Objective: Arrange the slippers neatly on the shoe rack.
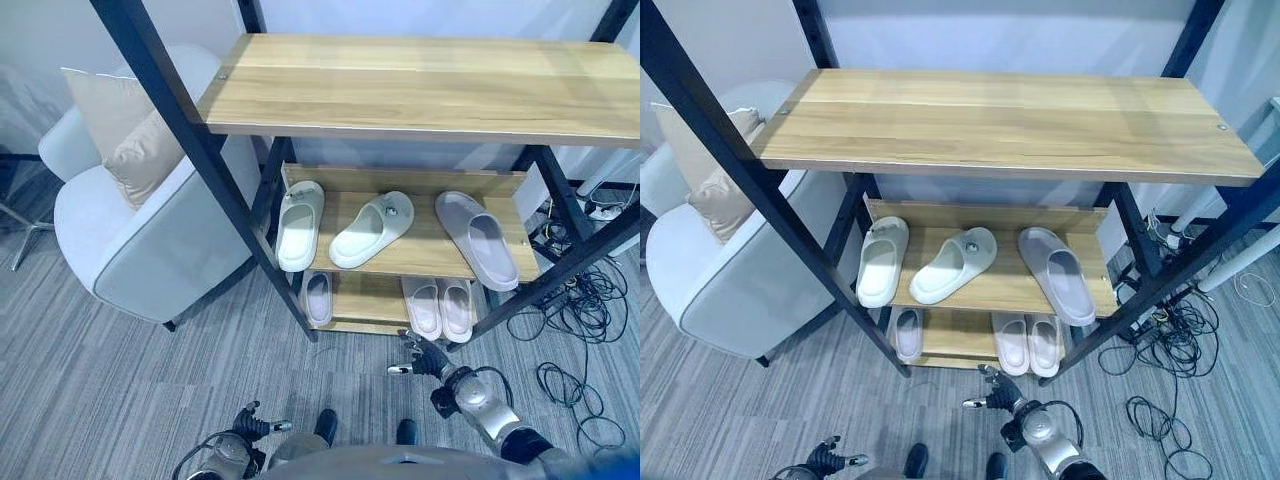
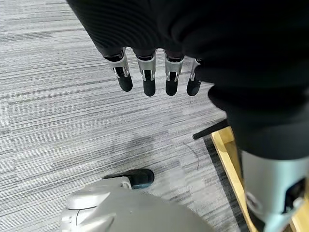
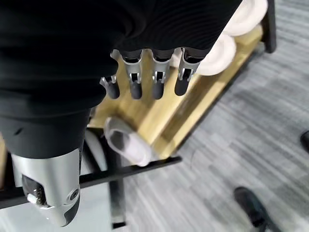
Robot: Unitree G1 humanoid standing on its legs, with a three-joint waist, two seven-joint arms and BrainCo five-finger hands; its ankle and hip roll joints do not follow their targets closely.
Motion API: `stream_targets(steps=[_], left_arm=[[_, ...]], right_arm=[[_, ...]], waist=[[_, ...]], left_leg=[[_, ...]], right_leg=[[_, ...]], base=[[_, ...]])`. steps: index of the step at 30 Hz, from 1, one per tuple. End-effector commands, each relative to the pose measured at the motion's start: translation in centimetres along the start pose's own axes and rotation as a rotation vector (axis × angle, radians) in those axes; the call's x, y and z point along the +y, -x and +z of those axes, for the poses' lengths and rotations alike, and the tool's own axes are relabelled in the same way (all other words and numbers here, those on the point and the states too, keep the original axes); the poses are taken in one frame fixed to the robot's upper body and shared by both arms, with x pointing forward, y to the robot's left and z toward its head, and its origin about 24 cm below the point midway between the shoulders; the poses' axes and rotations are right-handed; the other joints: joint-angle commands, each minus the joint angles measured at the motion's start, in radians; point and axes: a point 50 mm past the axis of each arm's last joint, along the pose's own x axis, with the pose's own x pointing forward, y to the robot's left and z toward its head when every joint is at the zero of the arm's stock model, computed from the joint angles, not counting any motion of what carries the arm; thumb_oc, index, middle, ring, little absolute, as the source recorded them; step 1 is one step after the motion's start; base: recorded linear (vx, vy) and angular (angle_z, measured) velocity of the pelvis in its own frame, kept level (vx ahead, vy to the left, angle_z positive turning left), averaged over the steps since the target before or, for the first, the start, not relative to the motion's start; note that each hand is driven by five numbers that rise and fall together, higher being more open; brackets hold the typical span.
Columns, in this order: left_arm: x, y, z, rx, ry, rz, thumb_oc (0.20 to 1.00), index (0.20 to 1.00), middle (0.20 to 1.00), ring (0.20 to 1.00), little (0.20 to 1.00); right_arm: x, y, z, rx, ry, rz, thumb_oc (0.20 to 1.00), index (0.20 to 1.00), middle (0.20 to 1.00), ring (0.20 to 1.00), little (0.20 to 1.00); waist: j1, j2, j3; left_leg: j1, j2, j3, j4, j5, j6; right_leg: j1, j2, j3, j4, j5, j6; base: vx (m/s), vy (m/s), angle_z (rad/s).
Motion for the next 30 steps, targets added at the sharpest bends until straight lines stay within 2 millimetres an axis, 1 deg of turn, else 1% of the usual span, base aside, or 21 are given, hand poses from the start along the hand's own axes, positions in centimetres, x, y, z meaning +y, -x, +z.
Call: stream_targets(steps=[1,3,4,6,7,8,9,11,12,13,15,17,18,20,21,22,23,27,29,30], left_arm=[[0.7,-0.6,2.7,-0.084,-0.055,-0.007,1.000,1.000,1.000,1.000,1.000],[0.5,-0.7,3.0,-0.091,-0.059,-0.016,1.000,1.000,1.000,1.000,1.000],[0.3,-0.7,3.1,-0.096,-0.070,-0.025,1.000,1.000,1.000,1.000,1.000],[0.0,-0.7,3.1,-0.095,-0.077,-0.035,1.000,1.000,1.000,1.000,1.000],[-0.1,-0.7,3.1,-0.093,-0.079,-0.041,1.000,1.000,1.000,1.000,1.000],[-0.1,-0.7,3.1,-0.094,-0.079,-0.042,1.000,1.000,1.000,1.000,1.000],[-0.2,-0.7,3.3,-0.100,-0.077,-0.049,1.000,1.000,1.000,1.000,1.000],[-0.5,-0.6,3.3,-0.100,-0.074,-0.056,1.000,1.000,1.000,1.000,1.000],[-0.8,-0.6,3.3,-0.100,-0.061,-0.063,1.000,1.000,1.000,1.000,1.000],[-0.8,-0.6,3.3,-0.100,-0.062,-0.064,1.000,1.000,1.000,1.000,1.000],[-0.9,-0.5,3.1,-0.083,0.021,-0.053,1.000,1.000,1.000,1.000,1.000],[-1.1,-0.5,3.0,-0.083,0.018,-0.048,1.000,1.000,1.000,1.000,1.000],[-1.3,-0.4,2.9,-0.088,-0.003,-0.049,1.000,1.000,1.000,1.000,1.000],[-1.3,-0.4,2.9,-0.098,-0.011,-0.043,1.000,1.000,1.000,1.000,1.000],[-1.3,-0.4,3.1,-0.104,-0.032,-0.045,1.000,1.000,1.000,1.000,1.000],[-1.3,-0.4,3.1,-0.104,-0.032,-0.045,1.000,1.000,1.000,1.000,1.000],[-1.2,-0.4,3.3,-0.115,-0.046,-0.044,1.000,1.000,1.000,1.000,1.000],[-0.8,-0.6,4.0,-0.141,-0.071,-0.036,1.000,1.000,1.000,1.000,1.000],[-0.4,-0.6,4.3,-0.152,-0.079,-0.017,1.000,1.000,1.000,1.000,1.000],[-0.1,-0.7,4.6,-0.165,-0.080,-0.007,1.000,1.000,1.000,1.000,1.000]], right_arm=[[0.2,-0.6,4.2,-0.202,0.023,0.083,1.000,1.000,1.000,1.000,1.000],[0.4,-0.6,6.0,-0.279,0.047,0.134,1.000,1.000,1.000,1.000,1.000],[0.7,-0.3,8.0,-0.357,0.070,0.188,1.000,1.000,1.000,1.000,1.000],[0.8,0.0,9.5,-0.419,0.090,0.221,1.000,1.000,1.000,1.000,1.000],[0.8,0.5,11.1,-0.488,0.115,0.257,1.000,1.000,1.000,1.000,1.000],[0.8,0.5,11.1,-0.488,0.115,0.257,1.000,1.000,1.000,1.000,1.000],[0.5,1.1,12.7,-0.557,0.127,0.268,1.000,1.000,1.000,1.000,1.000],[-0.1,1.6,14.1,-0.624,0.145,0.245,1.000,1.000,1.000,1.000,1.000],[-1.5,3.0,16.1,-0.740,0.175,0.154,1.000,1.000,1.000,1.000,1.000],[-1.5,3.0,16.1,-0.739,0.175,0.153,1.000,1.000,1.000,1.000,1.000],[-3.4,3.9,17.4,-0.816,0.246,-0.026,1.000,1.000,1.000,1.000,1.000],[-4.6,4.3,18.0,-0.841,0.311,-0.148,1.000,1.000,1.000,1.000,1.000],[-6.4,4.3,18.3,-0.823,0.428,-0.313,1.000,1.000,1.000,1.000,1.000],[-7.6,4.0,18.1,-0.786,0.488,-0.411,1.000,1.000,1.000,1.000,1.000],[-9.5,3.4,18.4,-0.743,0.476,-0.532,1.000,1.000,1.000,1.000,1.000],[-9.5,3.4,18.4,-0.744,0.476,-0.533,1.000,1.000,1.000,1.000,1.000],[-10.6,3.0,18.6,-0.705,0.538,-0.598,1.000,1.000,1.000,1.000,1.000],[-13.4,2.0,18.2,-0.592,0.547,-0.748,1.000,1.000,1.000,1.000,1.000],[-15.6,2.7,18.0,-0.535,0.599,-0.887,1.000,1.000,1.000,1.000,1.000],[-16.5,2.8,17.3,-0.485,0.599,-0.934,1.000,1.000,1.000,1.000,1.000]], waist=[[0.019,-0.041,0.033],[0.019,-0.044,0.034],[0.018,-0.048,0.033],[0.017,-0.050,0.033],[0.015,-0.054,0.031],[0.015,-0.054,0.031],[0.014,-0.056,0.030],[0.013,-0.057,0.030],[0.008,-0.056,0.028],[0.009,-0.055,0.028],[0.006,-0.053,0.026],[0.008,-0.053,0.025],[0.015,-0.052,0.023],[0.023,-0.053,0.024],[0.038,-0.055,0.027],[0.037,-0.055,0.027],[0.050,-0.059,0.032],[0.080,-0.071,0.046],[0.092,-0.081,0.059],[0.098,-0.081,0.065]], left_leg=[[-0.002,-0.035,-0.010,0.110,-0.123,0.031],[-0.003,-0.033,-0.009,0.109,-0.122,0.029],[-0.002,-0.029,-0.007,0.108,-0.122,0.028],[0.001,-0.026,-0.006,0.105,-0.123,0.026],[0.003,-0.023,-0.003,0.103,-0.124,0.024],[0.003,-0.023,-0.003,0.103,-0.124,0.024],[0.004,-0.021,-0.002,0.102,-0.125,0.023],[0.007,-0.019,0.000,0.099,-0.125,0.022],[0.009,-0.017,0.002,0.094,-0.125,0.022],[0.010,-0.017,0.002,0.094,-0.125,0.022],[0.011,-0.016,0.001,0.088,-0.125,0.025],[0.010,-0.016,-0.001,0.085,-0.125,0.026],[0.007,-0.018,-0.005,0.082,-0.124,0.029],[0.003,-0.020,-0.010,0.081,-0.123,0.030],[-0.015,-0.026,-0.019,0.083,-0.119,0.032],[-0.016,-0.027,-0.019,0.083,-0.120,0.032],[-0.034,-0.031,-0.024,0.089,-0.118,0.033],[-0.089,-0.049,-0.041,0.115,-0.115,0.035],[-0.130,-0.058,-0.047,0.132,-0.115,0.035],[-0.142,-0.060,-0.051,0.136,-0.114,0.036]], right_leg=[[0.004,-0.065,0.000,0.106,-0.067,0.053],[0.004,-0.065,0.000,0.106,-0.066,0.053],[0.004,-0.063,0.001,0.106,-0.067,0.053],[0.004,-0.061,0.003,0.105,-0.068,0.052],[0.005,-0.059,0.004,0.103,-0.068,0.053],[0.005,-0.059,0.004,0.103,-0.068,0.053],[0.005,-0.057,0.004,0.102,-0.068,0.053],[0.007,-0.056,0.006,0.100,-0.068,0.054],[0.007,-0.054,0.007,0.098,-0.068,0.056],[0.007,-0.054,0.007,0.098,-0.068,0.056],[0.007,-0.054,0.006,0.094,-0.066,0.057],[0.006,-0.054,0.003,0.093,-0.066,0.058],[0.006,-0.055,-0.001,0.090,-0.065,0.059],[0.005,-0.056,-0.008,0.088,-0.063,0.060],[-0.002,-0.058,-0.016,0.085,-0.058,0.062],[-0.002,-0.058,-0.016,0.085,-0.058,0.062],[-0.008,-0.060,-0.023,0.083,-0.055,0.063],[-0.029,-0.067,-0.043,0.074,-0.042,0.066],[-0.049,-0.069,-0.051,0.069,-0.033,0.068],[-0.057,-0.070,-0.055,0.067,-0.029,0.070]], base=[[0.00,0.000,0.00],[0.01,-0.019,0.05],[0.00,0.000,0.00],[0.00,0.000,0.00],[0.00,0.000,0.00],[0.00,0.000,0.00],[0.00,0.000,0.00],[0.02,0.005,0.00],[0.00,0.000,0.00],[0.04,0.024,-0.01],[0.02,0.008,-0.02],[0.02,0.011,0.00],[0.00,0.000,0.00],[0.00,0.011,0.02],[0.00,0.023,0.05],[0.00,0.000,0.00],[-0.02,0.007,0.07],[-0.04,0.013,0.23],[-0.05,0.032,0.27],[-0.04,0.035,0.22]])
